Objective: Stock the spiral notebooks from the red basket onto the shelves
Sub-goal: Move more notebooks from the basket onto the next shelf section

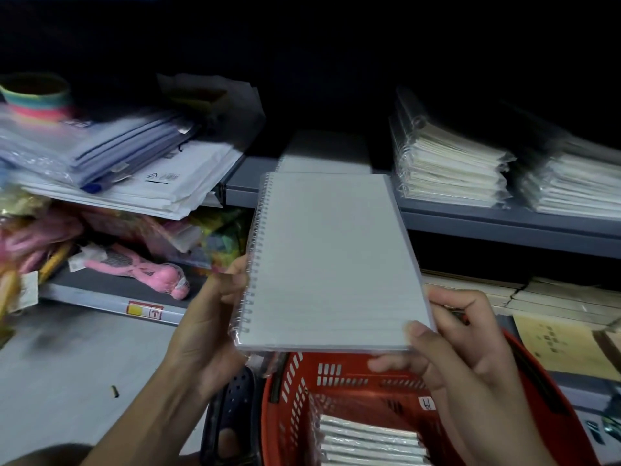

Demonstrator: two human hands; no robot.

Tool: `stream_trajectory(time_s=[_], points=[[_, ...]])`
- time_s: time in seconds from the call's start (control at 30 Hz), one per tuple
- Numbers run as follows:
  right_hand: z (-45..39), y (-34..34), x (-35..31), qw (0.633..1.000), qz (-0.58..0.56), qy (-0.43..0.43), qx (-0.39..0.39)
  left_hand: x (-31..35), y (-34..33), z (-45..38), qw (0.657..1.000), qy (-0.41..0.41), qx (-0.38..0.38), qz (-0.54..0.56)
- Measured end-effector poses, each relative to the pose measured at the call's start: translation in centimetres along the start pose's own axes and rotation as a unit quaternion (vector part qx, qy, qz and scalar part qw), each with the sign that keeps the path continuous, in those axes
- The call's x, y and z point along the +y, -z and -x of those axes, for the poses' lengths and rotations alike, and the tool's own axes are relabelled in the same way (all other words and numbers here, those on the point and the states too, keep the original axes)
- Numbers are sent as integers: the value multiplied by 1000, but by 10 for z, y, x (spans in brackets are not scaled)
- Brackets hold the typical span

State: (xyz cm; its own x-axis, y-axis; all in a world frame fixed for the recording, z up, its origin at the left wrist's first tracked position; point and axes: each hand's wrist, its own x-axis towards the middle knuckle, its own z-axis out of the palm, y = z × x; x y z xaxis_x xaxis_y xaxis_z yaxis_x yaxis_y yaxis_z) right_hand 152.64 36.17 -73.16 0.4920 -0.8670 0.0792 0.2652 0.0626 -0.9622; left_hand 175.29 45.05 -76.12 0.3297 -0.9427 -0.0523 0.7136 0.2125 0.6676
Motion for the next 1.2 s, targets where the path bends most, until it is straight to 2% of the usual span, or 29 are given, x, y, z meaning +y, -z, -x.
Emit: stream_trajectory(time_s=[0.17,0.27,0.37,0.57,0.7,0.8,0.87,1.0,1.13,1.2], points=[[-4,2,8,1000,-26,7,-5,-2,1,-4,1000,-2,-8,12],[-13,-1,10,999,-36,5,1,2,-5,-12,997,10,-46,56],[-37,-8,11,998,-57,1,4,9,-15,-30,998,-34,33,31],[-105,-34,18,994,-97,-33,34,39,-10,-85,992,-58,96,-50],[-146,-44,24,994,-69,-72,47,43,6,-108,984,-76,151,-59],[-154,-39,25,996,-23,-84,32,38,4,-103,946,-117,226,-200],[-149,-35,28,996,21,-68,49,33,-4,-91,915,-142,264,-272],[-152,-31,37,993,56,-33,94,33,-6,-96,857,-189,290,-381],[-169,-37,39,988,71,-6,137,37,-3,-122,772,-206,328,-503],[-183,-41,40,985,91,-5,145,38,1,-139,747,-225,337,-527]])
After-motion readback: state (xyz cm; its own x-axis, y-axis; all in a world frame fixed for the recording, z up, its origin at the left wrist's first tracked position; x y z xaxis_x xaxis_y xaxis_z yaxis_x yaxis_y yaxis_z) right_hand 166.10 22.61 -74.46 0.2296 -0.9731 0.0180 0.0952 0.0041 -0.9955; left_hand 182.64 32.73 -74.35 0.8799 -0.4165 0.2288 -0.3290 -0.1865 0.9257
